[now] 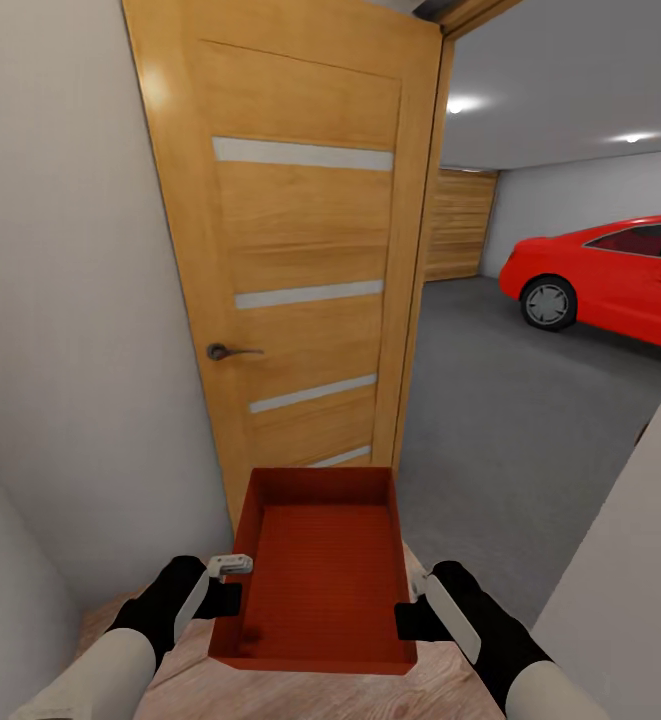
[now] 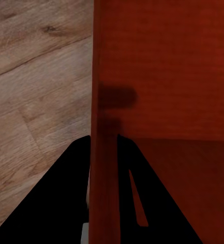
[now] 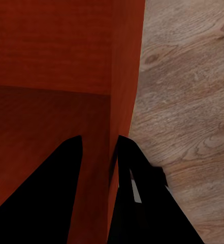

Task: Move the two storage containers from the living room to the garage. In the garage, place one container on the floor and stack the other container on top of it (either order is fine).

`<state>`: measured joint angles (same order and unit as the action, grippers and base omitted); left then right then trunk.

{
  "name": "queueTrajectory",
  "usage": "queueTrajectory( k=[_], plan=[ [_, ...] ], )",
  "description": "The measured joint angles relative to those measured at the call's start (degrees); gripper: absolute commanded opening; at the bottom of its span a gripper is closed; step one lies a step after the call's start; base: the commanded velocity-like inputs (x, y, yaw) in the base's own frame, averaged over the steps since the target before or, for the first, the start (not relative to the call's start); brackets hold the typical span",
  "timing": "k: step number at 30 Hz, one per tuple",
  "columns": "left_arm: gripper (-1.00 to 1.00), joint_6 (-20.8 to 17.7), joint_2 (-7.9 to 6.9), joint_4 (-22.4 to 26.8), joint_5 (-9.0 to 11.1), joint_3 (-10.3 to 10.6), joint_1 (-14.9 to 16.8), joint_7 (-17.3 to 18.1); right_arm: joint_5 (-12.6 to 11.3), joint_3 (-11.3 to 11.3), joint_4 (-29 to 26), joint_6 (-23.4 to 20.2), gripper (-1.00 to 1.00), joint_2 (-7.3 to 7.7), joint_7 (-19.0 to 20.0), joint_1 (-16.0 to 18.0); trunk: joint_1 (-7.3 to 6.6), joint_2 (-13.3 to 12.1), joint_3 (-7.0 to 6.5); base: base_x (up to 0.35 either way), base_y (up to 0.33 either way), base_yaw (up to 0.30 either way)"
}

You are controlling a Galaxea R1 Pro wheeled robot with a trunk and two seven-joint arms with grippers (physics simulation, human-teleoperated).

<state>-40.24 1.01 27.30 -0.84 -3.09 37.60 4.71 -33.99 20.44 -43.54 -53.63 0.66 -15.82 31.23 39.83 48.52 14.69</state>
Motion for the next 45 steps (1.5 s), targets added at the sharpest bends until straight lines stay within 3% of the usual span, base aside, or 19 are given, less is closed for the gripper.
queueTrajectory(
  k=[7, 29, 45],
  plan=[
    [-1.0, 0.0, 0.01, 0.0, 0.0, 0.0, 0.0, 0.0, 0.0, 0.0, 0.0, 0.0, -1.0, 0.01, 0.0, 0.0, 0.0, 0.0, 0.0, 0.007, 0.005, -0.098],
    [-1.0, 0.0, 0.01, 0.0, 0.0, 0.0, 0.0, 0.0, 0.0, 0.0, 0.0, 0.0, -1.0, 0.03, 0.0, 0.0, 0.0, 0.0, 0.0, 0.0, 0.0, -0.258],
    [-1.0, 0.0, 0.0, 0.0, 0.0, 0.0, 0.0, 0.0, 0.0, 0.0, 0.0, 0.0, -1.0, 0.02, 0.0, 0.0, -0.02, 0.0, 0.0, 0.124, 0.111, -0.024]
  ],
)
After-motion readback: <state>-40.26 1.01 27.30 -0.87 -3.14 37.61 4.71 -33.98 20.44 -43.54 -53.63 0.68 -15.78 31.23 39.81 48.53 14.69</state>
